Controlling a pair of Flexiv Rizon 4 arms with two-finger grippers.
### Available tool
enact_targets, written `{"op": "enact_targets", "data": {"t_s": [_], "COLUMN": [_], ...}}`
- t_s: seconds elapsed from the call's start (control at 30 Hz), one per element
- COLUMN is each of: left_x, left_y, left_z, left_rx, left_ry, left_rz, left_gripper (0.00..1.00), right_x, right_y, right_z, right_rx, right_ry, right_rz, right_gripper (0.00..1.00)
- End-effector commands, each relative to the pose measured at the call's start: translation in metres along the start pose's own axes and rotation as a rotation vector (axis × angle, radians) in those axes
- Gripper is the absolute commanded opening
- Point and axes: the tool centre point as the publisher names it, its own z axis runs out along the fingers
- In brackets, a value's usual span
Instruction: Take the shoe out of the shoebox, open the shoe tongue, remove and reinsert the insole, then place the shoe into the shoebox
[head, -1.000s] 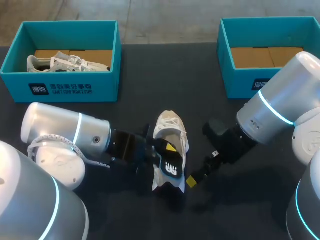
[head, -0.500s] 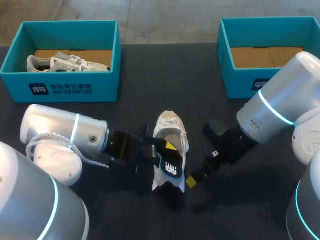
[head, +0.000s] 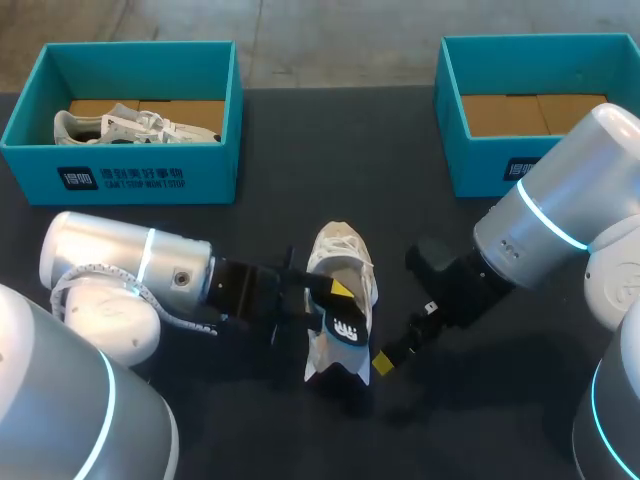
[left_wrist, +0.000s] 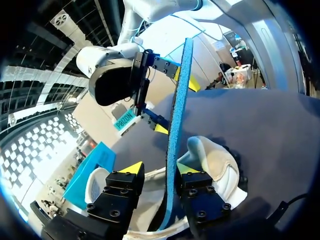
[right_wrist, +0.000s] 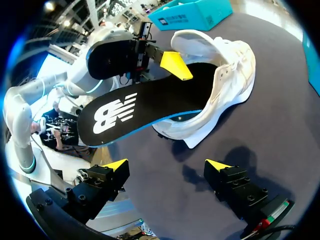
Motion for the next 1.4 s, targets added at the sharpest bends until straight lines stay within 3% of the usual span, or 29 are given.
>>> {"op": "enact_targets", "data": {"t_s": [0.03, 0.77, 0.87, 0.97, 1.03, 1.07, 1.4], "left_x": [0.000, 0.000, 0.000, 0.000, 0.001, 0.001, 0.003], "left_y": [-0.001, -0.012, -0.014, -0.015, -0.015, -0.015, -0.010], "left_z": [-0.001, 0.002, 0.003, 0.004, 0.004, 0.004, 0.006], "left_rx": [0.017, 0.108, 0.115, 0.122, 0.122, 0.123, 0.120], "left_ry": [-0.007, 0.005, 0.013, 0.026, 0.031, 0.034, 0.051], "left_rz": [0.005, 0.008, 0.013, 0.019, 0.022, 0.024, 0.032], "left_gripper": [0.38, 0.36, 0.32, 0.20, 0.10, 0.00, 0.00], "right_x": [0.002, 0.002, 0.002, 0.002, 0.002, 0.002, 0.002], "right_y": [0.000, 0.000, 0.000, 0.000, 0.000, 0.000, 0.000], "right_z": [0.002, 0.002, 0.002, 0.002, 0.002, 0.002, 0.002], "right_rx": [0.000, 0.000, 0.000, 0.000, 0.000, 0.000, 0.000], "right_ry": [-0.006, -0.006, -0.006, -0.006, -0.006, -0.006, -0.006], "right_rz": [0.002, 0.002, 0.002, 0.002, 0.002, 0.002, 0.002], "right_gripper": [1.00, 1.00, 1.00, 1.00, 1.00, 1.00, 1.00]}}
